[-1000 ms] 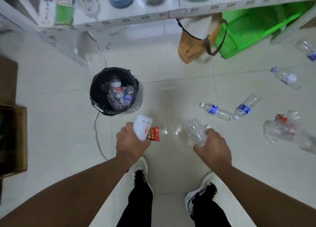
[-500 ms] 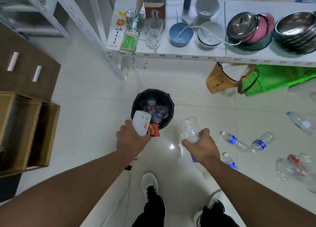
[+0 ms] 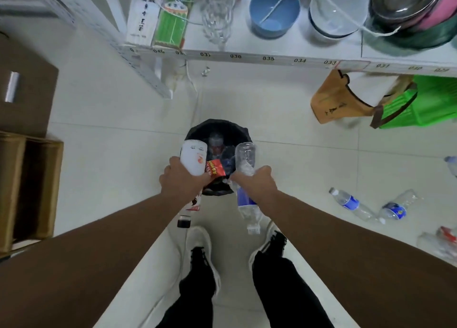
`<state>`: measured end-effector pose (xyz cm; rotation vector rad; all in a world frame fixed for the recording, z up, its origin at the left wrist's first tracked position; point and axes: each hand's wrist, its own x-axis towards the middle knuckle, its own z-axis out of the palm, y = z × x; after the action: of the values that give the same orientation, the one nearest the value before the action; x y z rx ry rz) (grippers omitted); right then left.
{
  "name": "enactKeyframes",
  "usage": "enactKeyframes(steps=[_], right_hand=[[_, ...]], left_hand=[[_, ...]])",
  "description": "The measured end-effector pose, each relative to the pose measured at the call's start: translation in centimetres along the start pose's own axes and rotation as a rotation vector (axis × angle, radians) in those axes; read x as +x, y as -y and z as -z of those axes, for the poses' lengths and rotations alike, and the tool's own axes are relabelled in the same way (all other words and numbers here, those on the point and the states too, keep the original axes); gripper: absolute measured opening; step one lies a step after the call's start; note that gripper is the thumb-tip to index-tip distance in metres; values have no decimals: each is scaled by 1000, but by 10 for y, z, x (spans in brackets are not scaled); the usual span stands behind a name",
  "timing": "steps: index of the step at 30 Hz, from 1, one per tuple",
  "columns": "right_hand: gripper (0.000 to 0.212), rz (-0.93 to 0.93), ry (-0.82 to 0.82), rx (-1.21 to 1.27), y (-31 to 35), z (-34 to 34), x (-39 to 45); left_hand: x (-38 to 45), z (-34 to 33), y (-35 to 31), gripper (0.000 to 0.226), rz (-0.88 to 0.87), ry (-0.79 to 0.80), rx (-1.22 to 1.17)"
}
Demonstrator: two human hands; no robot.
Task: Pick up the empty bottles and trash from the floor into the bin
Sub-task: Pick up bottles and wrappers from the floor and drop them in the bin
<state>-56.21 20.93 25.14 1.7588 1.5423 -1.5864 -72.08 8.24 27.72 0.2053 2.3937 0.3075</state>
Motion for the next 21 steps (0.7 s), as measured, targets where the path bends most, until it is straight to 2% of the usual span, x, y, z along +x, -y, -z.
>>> enactKeyframes(steps=[5,9,12,15,19,21], right_hand=[[82,-4,-57,-71,3,-37,71],[107,-37,-97,-68,14,-61,107],[92,19,-158,-87,18,-63,98],[72,85,-177,-125,20,-52,65],[67,72,-164,-83,13,-20,12],[79,41,-188,-50,5,-2,-14]], left_hand=[[79,-48,-2,97,-21,22,92],[122,-67,2,105,-78,102,131],[122,-60,2,88,-117,98,18],[103,-36,3,76,-212,116,42],[75,-1,-6,78,-314,166,93],[60,13,-17,76,-364,173,107]])
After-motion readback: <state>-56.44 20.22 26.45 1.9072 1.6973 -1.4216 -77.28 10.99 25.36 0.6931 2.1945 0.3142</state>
